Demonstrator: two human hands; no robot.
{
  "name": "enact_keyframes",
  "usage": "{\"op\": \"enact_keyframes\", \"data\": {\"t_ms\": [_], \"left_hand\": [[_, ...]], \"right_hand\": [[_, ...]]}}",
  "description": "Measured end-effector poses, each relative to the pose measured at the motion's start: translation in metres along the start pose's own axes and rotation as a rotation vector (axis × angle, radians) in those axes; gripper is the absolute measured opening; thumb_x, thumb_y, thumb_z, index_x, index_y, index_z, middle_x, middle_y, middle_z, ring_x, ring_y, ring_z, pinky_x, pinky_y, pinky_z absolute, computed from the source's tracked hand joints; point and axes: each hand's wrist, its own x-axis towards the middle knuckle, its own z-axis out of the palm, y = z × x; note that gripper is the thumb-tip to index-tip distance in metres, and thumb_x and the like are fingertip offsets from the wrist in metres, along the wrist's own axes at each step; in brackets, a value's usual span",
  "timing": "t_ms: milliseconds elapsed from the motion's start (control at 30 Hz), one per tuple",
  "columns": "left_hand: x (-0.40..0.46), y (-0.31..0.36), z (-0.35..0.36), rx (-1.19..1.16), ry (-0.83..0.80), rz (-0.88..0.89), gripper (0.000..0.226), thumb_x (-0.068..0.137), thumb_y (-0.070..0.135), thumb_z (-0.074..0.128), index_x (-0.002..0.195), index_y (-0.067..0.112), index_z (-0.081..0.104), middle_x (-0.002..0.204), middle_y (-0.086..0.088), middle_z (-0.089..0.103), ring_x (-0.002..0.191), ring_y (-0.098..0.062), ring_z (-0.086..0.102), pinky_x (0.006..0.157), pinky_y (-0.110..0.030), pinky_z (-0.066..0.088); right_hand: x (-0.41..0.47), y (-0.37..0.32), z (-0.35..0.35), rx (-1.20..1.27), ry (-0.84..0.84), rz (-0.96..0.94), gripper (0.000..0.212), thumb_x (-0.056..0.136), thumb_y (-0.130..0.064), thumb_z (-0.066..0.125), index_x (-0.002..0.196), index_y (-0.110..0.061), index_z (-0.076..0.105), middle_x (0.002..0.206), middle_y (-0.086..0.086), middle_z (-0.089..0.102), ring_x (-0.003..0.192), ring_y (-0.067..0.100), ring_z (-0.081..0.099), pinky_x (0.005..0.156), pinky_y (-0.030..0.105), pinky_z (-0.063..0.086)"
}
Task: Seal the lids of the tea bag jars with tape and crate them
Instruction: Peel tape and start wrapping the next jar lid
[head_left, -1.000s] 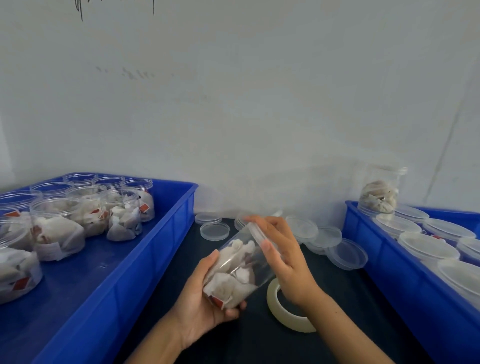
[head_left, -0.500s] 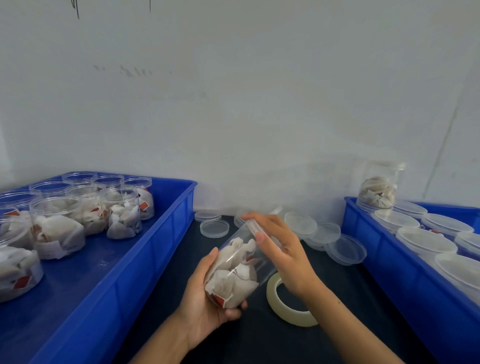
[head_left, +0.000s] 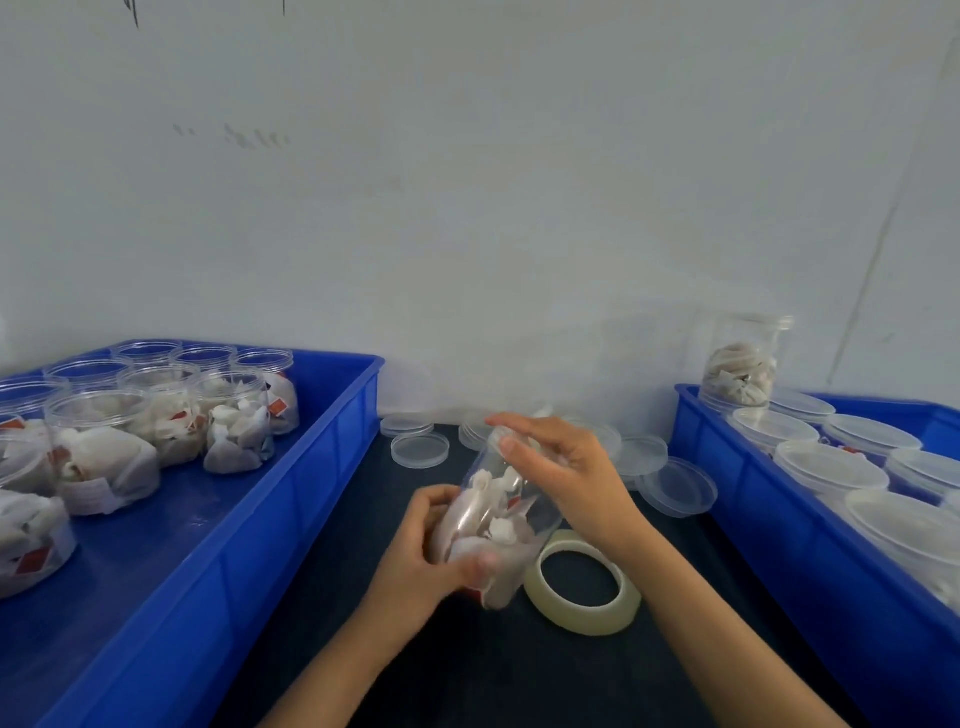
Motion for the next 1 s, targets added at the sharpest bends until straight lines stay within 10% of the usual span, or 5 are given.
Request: {"op": "enact_keyframes", "data": {"t_ms": [133, 433, 733, 1000], "left_hand": [[-0.004, -0.01, 0.01, 0.302, 0.067, 0.079, 0.083, 0.05, 0.04, 0.091, 0.113, 0.052, 0.039, 0.106, 0.028, 0.062, 0.093, 0.011, 0.06, 0.071, -0.011, 0.05], [0.003, -0.029, 0.01, 0.332, 0.269, -0.027, 0.091, 0.052, 0.029, 0.095, 0.118, 0.025, 0.033, 0.122, -0.001, 0.052, 0.117, -0.026, 0.049, 0.098, -0.047, 0.045], [0.006, -0.043, 0.006, 0.385, 0.24, -0.069, 0.096, 0.054, 0.045, 0.091, 0.122, 0.034, 0.025, 0.131, 0.001, 0.048, 0.12, -0.022, 0.047, 0.096, -0.04, 0.044], [-0.002, -0.025, 0.014, 0.215, 0.367, 0.136, 0.097, 0.053, 0.054, 0.077, 0.134, 0.023, 0.033, 0.133, 0.001, 0.044, 0.126, -0.017, 0.044, 0.103, -0.035, 0.04]], "right_hand": [[-0.007, 0.003, 0.009, -0.177, -0.035, -0.036, 0.034, 0.085, -0.043, 0.07, 0.118, -0.042, 0.064, 0.119, -0.016, 0.059, 0.11, -0.008, 0.053, 0.088, 0.008, 0.042], [-0.054, 0.04, -0.018, -0.445, -0.057, 0.337, 0.04, 0.09, -0.035, 0.064, 0.128, -0.028, 0.051, 0.114, -0.009, 0.056, 0.108, 0.006, 0.055, 0.092, 0.025, 0.048], [-0.089, 0.06, -0.008, -0.992, -0.134, 0.181, 0.025, 0.093, -0.047, 0.054, 0.096, -0.022, 0.052, 0.102, -0.01, 0.052, 0.096, 0.009, 0.045, 0.088, 0.022, 0.035], [-0.094, 0.052, -0.016, -0.307, 0.137, 0.347, 0.03, 0.094, -0.035, 0.055, 0.075, -0.013, 0.058, 0.063, -0.005, 0.049, 0.058, 0.006, 0.043, 0.057, 0.025, 0.035]]}}
